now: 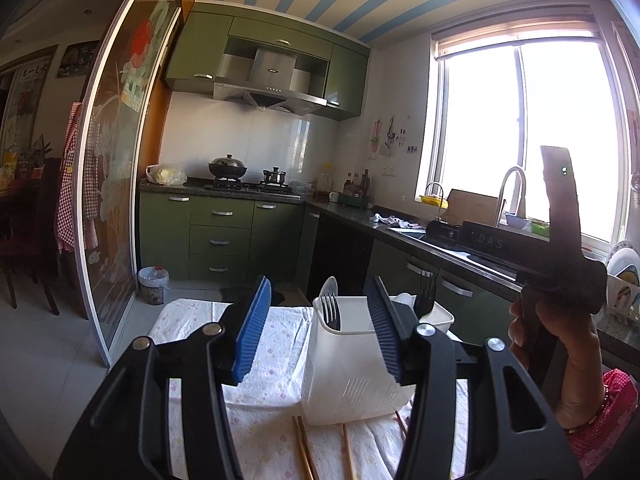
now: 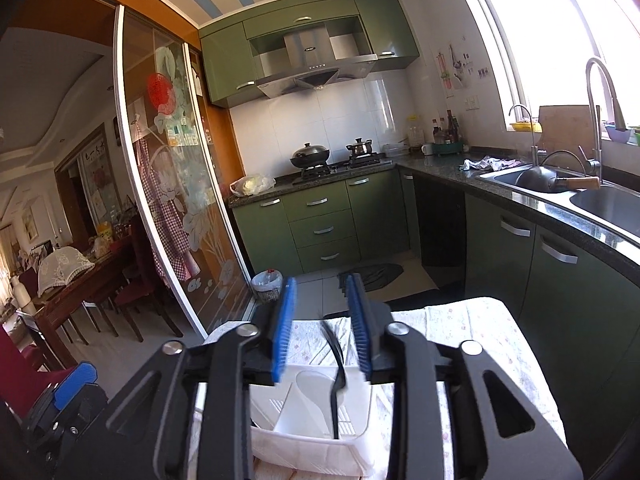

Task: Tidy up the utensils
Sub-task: 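Lift both black forks and drop them into the white holder, then grasp a wooden chopstick with the left tool while the right tool approaches another chopstick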

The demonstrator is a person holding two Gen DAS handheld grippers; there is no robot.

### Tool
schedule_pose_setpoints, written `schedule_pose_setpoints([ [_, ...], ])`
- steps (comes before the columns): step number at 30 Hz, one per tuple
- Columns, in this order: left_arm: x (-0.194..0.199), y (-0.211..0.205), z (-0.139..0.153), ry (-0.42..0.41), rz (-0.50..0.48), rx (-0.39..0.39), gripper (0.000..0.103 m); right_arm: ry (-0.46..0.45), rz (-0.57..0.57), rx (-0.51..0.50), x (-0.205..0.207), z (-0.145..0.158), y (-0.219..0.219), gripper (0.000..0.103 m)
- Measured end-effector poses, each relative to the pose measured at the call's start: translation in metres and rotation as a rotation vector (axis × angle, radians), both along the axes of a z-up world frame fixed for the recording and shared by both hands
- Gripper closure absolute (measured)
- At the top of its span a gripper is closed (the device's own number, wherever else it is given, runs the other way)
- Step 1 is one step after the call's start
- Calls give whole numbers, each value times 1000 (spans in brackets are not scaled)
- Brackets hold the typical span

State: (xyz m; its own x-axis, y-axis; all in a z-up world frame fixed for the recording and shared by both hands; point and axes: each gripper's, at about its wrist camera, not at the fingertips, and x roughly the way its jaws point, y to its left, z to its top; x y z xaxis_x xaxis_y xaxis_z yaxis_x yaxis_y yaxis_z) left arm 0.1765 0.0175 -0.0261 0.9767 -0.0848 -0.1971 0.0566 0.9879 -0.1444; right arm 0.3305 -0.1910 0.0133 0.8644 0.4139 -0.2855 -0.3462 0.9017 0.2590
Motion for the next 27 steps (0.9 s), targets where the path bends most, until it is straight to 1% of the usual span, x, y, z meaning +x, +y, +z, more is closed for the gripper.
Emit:
schedule_pose_setpoints([
  [1,0,-1,0,10,-5,-1,52,-8,0,1,-6,1,-3,60],
  [4,2,-5,-3,49,-16,3,51,-11,3,18,-24,3,-14,60],
  [8,8,-15,-11,139,-19,41,51,17,-3,12,-50,-1,-29,60],
  [10,15,-23,-20,217,-21,74,51,28,0,8,-63,-6,-37,60],
  [12,25,-29,-32,315,-18,102,51,44,-4,10,-74,-12,-47,58],
  [13,31,-33,-39,374,-30,115,53,55,-3,14,-78,-15,-52,57],
  [14,37,-35,-48,436,-41,121,60,68,-2,12,-82,-19,-56,56],
  [16,47,-41,-65,548,-54,122,66,90,1,14,-89,-24,-63,56],
  [18,57,-45,-80,636,-68,132,69,97,5,11,-95,-26,-67,56],
  [21,66,-51,-98,706,-59,172,69,103,15,10,-103,-29,-71,56],
  [24,73,-53,-114,799,-70,162,70,110,24,4,-108,-30,-74,56],
  [27,80,-56,-126,874,-83,162,75,119,28,1,-110,-32,-75,55],
])
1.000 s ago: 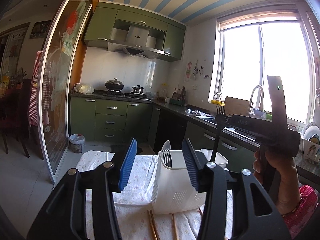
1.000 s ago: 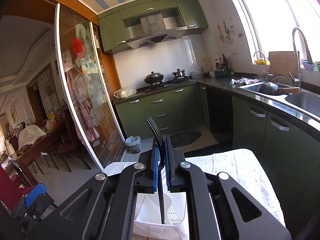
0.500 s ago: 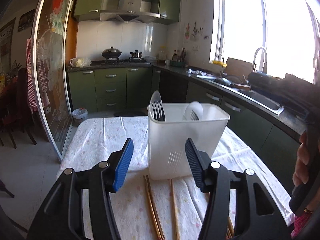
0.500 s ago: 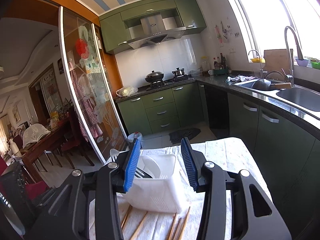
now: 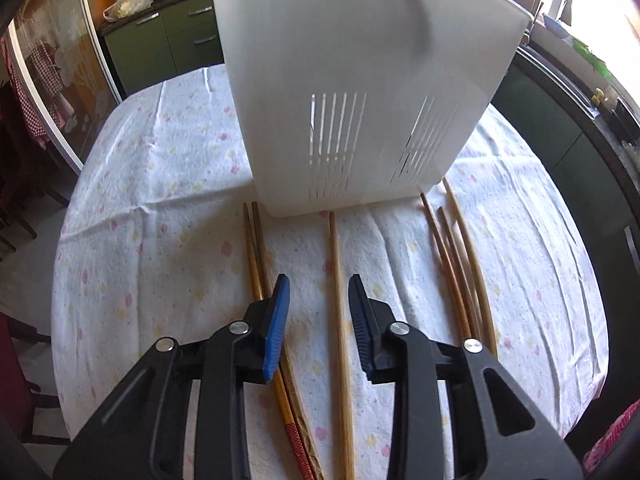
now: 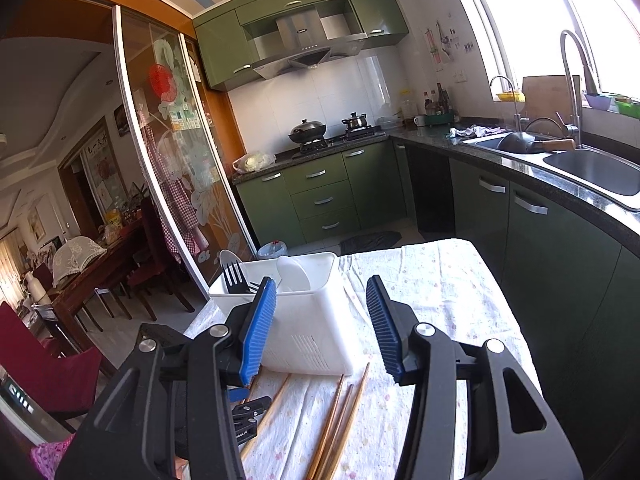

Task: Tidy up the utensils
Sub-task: 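Grasp a wooden chopstick with the left tool while the right tool approaches another chopstick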

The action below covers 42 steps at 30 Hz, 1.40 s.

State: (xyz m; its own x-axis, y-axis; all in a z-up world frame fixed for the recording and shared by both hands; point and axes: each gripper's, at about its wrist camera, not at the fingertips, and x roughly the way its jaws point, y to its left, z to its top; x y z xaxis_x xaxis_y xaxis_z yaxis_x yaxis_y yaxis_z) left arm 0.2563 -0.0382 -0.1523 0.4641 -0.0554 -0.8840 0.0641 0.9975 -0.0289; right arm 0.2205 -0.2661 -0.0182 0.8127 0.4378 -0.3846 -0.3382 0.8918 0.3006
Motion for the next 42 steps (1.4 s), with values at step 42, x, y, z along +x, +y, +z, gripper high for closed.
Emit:
schedule_pose_setpoints([
  [42,-26,1,44,-91,-49,-70,97,563,51,-323,86,-153,67,81],
])
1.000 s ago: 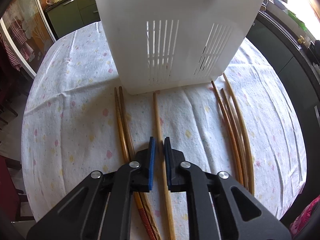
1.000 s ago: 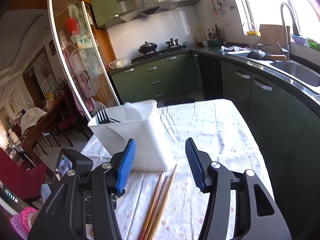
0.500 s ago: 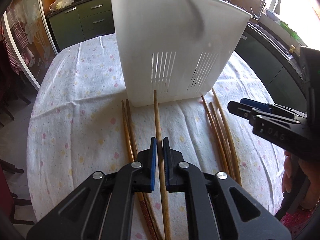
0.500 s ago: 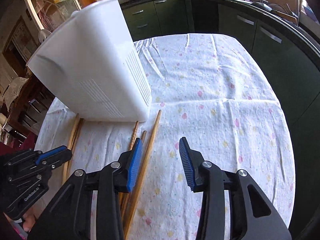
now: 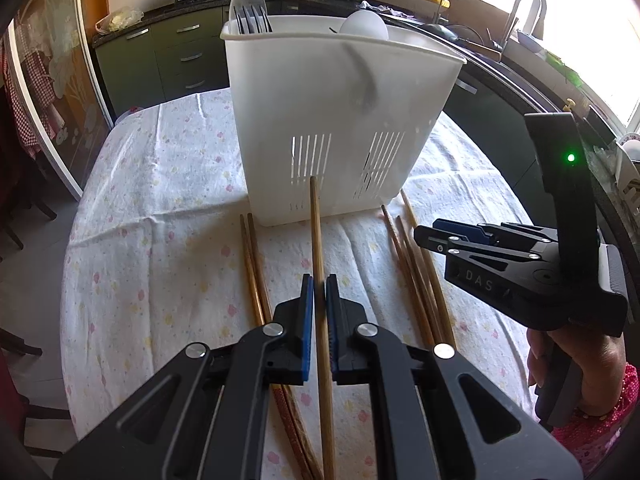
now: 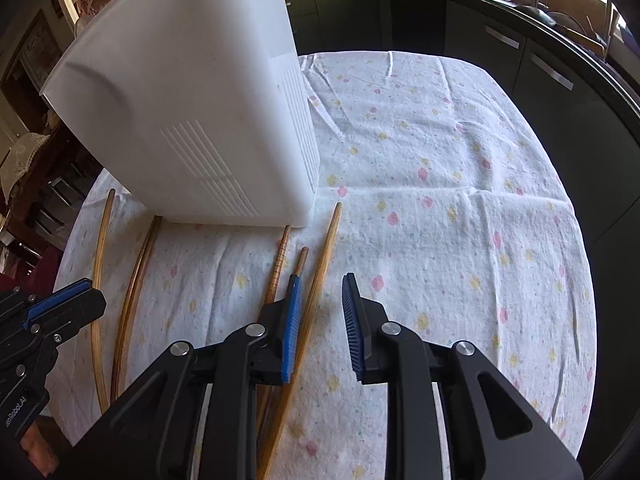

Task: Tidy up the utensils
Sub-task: 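Grasp a wooden chopstick with the left tool while the right tool approaches another chopstick, then grasp a wooden chopstick with the right tool while the left tool holds its chopstick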

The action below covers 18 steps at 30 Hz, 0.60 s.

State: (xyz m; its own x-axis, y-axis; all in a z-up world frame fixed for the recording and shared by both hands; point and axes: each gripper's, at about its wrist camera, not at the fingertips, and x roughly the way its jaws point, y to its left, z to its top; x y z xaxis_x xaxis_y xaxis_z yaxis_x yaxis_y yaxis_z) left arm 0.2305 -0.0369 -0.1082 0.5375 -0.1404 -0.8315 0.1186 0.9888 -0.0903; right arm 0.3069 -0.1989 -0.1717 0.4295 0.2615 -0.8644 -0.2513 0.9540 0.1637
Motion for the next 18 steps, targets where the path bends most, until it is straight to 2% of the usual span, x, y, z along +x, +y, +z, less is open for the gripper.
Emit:
schedule_pose_setpoints([
  [3,-2,1,3,-8,1,-4,97,7,4,-17,2,-4,3,81],
  [7,-4,3,6,-18,2,-12,97,0,25,-37,1,-3,13,93],
  [9,-5,4,7,-22,4,-15,97,-5,32,-43,0,-3,18,94],
  [18,-11,8,15,-57,10,-27,97,-39,1,125,-3,15,-8,95],
])
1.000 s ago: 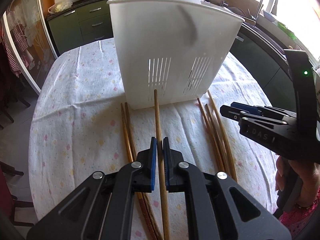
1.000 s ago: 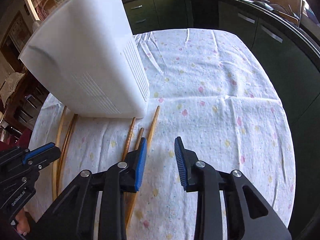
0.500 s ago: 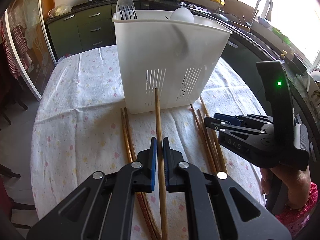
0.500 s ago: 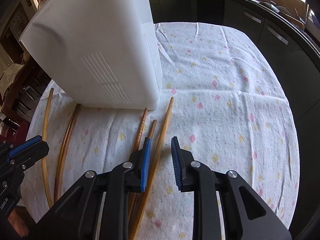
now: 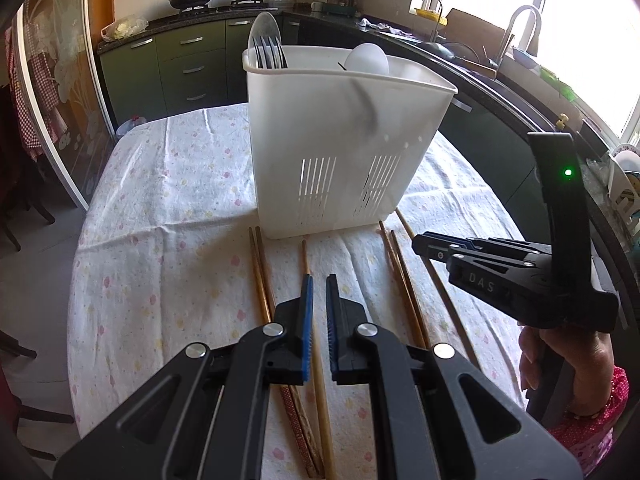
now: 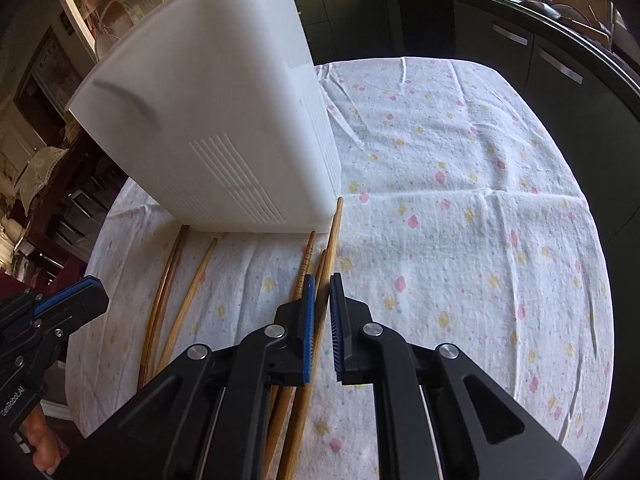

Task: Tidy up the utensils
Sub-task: 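Grasp a wooden chopstick with the right tool while the left tool holds its chopstick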

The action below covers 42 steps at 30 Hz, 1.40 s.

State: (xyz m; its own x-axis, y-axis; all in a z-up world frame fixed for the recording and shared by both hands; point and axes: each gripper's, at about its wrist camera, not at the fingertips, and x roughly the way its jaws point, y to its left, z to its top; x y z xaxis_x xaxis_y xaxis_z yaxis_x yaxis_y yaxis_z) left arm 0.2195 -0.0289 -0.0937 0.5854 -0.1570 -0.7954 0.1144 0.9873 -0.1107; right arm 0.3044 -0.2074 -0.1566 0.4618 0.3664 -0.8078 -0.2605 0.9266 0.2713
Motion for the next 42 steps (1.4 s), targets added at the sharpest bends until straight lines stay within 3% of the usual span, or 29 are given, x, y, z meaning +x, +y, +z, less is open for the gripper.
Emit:
schedule_pose_setpoints([
  [3,5,0,-3,17,0,15,97,-28,-3,26,-6,13,-7,96],
  [4,9,0,-7,41,-4,20,97,-34,-1,33,-10,17,-9,102],
  [7,21,-2,-26,136,-21,25,97,-47,2,43,-17,25,-13,102],
  [13,33,-11,-57,233,-31,97,96,8,25,-25,-8,12,-12,101],
  [19,37,-19,-65,259,-49,135,92,49,42,-43,0,-10,0,100],
  [25,41,-26,-67,275,-67,168,88,51,49,-64,4,-12,8,100],
  [27,42,-28,-66,272,-71,170,88,56,58,-78,6,-13,15,99],
  [29,41,-29,-66,267,-76,169,91,60,66,-95,6,-14,22,90],
  [33,33,-40,-66,259,-112,194,95,77,65,-133,7,-18,26,90],
  [36,31,-38,-65,269,-115,164,96,86,59,-158,9,-21,27,90],
  [38,32,-33,-65,279,-109,132,96,88,54,-176,11,-23,29,81],
  [42,33,-28,-66,280,-107,120,96,96,65,-179,16,-22,29,77],
])
